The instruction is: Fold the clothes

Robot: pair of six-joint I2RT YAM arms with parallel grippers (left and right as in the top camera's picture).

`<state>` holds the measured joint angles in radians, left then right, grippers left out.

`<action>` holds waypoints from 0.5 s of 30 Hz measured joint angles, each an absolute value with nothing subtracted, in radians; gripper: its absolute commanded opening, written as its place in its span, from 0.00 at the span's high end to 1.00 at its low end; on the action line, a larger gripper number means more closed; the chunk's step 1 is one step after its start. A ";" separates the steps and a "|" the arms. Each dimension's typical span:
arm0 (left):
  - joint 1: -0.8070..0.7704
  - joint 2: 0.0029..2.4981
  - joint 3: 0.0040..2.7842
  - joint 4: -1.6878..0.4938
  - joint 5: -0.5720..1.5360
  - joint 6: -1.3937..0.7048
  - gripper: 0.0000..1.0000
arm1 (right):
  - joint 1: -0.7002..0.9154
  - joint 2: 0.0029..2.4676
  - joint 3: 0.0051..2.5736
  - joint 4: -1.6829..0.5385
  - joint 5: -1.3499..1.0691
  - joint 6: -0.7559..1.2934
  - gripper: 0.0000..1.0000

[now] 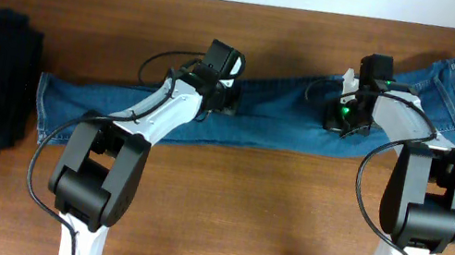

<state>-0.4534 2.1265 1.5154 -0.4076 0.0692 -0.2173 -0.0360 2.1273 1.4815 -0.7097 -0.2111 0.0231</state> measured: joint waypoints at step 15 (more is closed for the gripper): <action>-0.463 2.083 1.530 -0.607 0.283 -0.217 0.99 | -0.036 2.127 1.480 -0.706 -0.226 0.026 0.86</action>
